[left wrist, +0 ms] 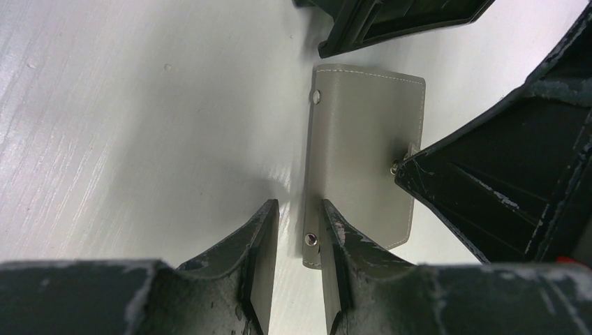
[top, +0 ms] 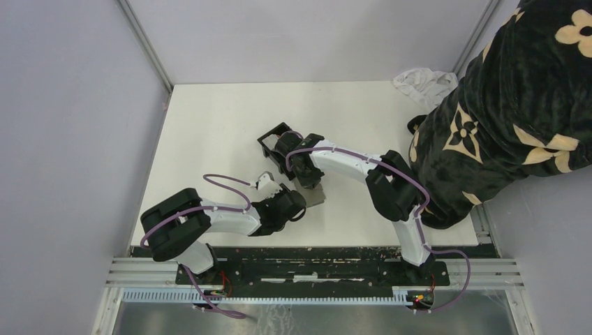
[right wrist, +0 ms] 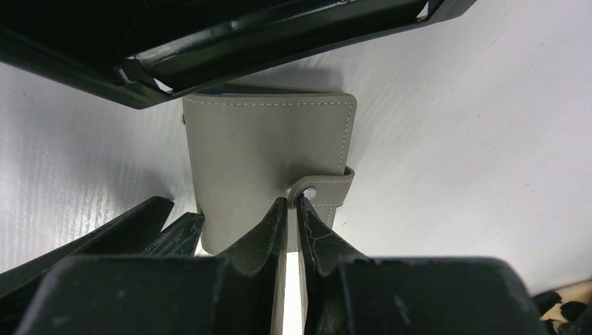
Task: Put the credit cards into the card holder
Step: Close the card holder at the center of the board.
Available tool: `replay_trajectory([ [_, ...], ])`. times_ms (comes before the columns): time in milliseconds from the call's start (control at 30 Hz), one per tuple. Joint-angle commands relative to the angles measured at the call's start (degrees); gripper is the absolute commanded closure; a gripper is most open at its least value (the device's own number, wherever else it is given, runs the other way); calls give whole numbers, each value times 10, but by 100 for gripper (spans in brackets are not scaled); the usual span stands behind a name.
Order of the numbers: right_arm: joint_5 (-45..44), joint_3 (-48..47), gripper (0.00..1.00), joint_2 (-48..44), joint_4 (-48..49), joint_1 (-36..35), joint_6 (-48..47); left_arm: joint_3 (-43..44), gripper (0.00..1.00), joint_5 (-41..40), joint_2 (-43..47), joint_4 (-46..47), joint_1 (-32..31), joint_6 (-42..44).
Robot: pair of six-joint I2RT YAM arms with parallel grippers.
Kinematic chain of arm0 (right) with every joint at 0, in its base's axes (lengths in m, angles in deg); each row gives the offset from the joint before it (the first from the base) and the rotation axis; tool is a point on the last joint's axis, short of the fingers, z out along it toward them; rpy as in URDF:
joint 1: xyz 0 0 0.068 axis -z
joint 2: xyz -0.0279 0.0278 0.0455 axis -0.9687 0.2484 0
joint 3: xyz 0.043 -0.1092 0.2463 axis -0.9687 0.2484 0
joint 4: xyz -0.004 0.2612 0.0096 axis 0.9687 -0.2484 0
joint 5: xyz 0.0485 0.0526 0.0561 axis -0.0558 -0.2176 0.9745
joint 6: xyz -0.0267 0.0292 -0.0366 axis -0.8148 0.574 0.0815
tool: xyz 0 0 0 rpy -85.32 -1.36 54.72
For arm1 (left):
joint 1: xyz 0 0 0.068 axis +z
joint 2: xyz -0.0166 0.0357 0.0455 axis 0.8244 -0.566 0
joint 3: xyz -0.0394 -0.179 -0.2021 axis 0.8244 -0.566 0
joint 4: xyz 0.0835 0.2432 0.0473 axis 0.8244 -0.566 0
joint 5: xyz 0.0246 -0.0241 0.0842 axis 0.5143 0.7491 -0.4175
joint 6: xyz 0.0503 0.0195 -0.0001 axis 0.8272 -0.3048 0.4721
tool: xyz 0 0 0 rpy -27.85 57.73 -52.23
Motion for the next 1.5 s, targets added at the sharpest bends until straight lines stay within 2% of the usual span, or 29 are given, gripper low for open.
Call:
replay_trajectory([
  [0,-12,-25,86,9,12,2,0,-10,64,14,-19,-43,-2,35],
  [767,10,-23,86,28,8,9,-8,-2,64,12,-30,-46,-1,40],
  [1100,81,-54,91,56,-34,13,-31,6,64,9,-41,-50,-1,50],
  [1467,148,-32,92,75,-46,32,-32,13,64,5,-50,-56,-1,57],
])
